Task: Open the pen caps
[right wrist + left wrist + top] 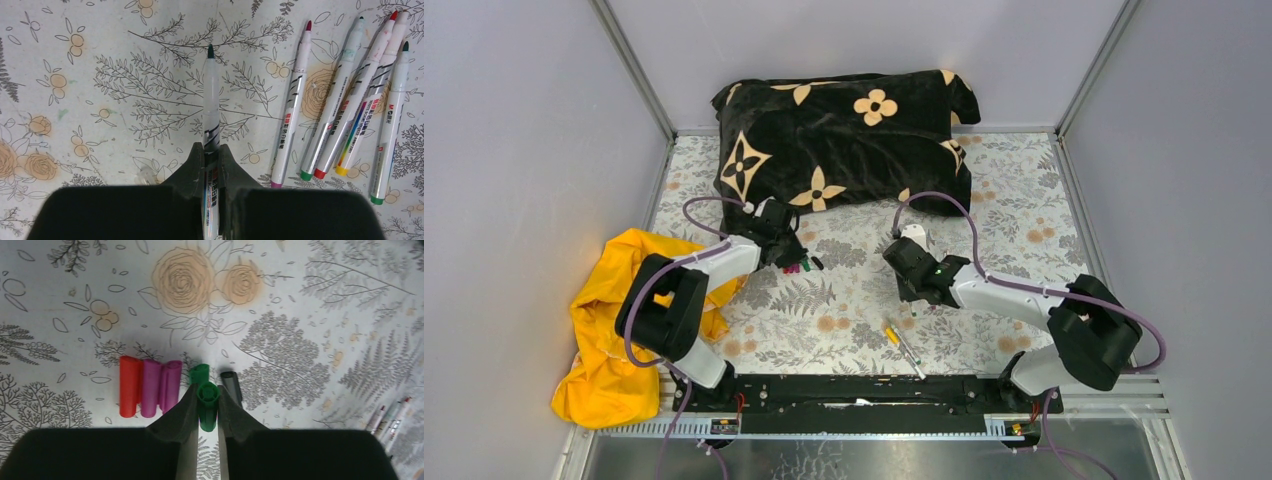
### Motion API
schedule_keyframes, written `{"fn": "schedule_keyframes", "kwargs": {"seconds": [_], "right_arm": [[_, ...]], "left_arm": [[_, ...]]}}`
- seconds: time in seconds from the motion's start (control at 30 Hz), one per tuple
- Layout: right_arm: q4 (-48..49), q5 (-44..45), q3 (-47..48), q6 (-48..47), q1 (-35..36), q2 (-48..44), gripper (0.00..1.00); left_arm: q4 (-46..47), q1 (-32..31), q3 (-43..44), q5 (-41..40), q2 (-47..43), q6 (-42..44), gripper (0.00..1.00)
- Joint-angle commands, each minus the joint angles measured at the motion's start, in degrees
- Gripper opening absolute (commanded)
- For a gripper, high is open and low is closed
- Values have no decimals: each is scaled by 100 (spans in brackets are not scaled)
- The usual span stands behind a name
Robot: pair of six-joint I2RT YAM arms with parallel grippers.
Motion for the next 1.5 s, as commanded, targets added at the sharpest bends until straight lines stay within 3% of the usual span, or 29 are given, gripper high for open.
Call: {"fn": "schedule_keyframes", "kwargs": {"seconds": [0.0,0.37,0.77,1.17,1.37,1.47], "right_arm": [[63,112,266,-152,-118,106,1],[91,173,253,-166,-336,357,3],[102,286,218,-253,-480,389,5],[125,507,452,-517,-702,952,8],[97,534,561,-487,-758,1209,16],[98,566,533,-442,-765,1252,24]], "left_arm": [[-202,8,192,-357,137,229,22],[-156,-26,145,-329,126,234,33],[-209,-65,177,-356,-124,133,34],[-381,-269,295,-333,-939,-55,34],[-430,-382,294,-331,-1200,-99,35],[-432,-411,244,-326,-1277,-121,35]]}}
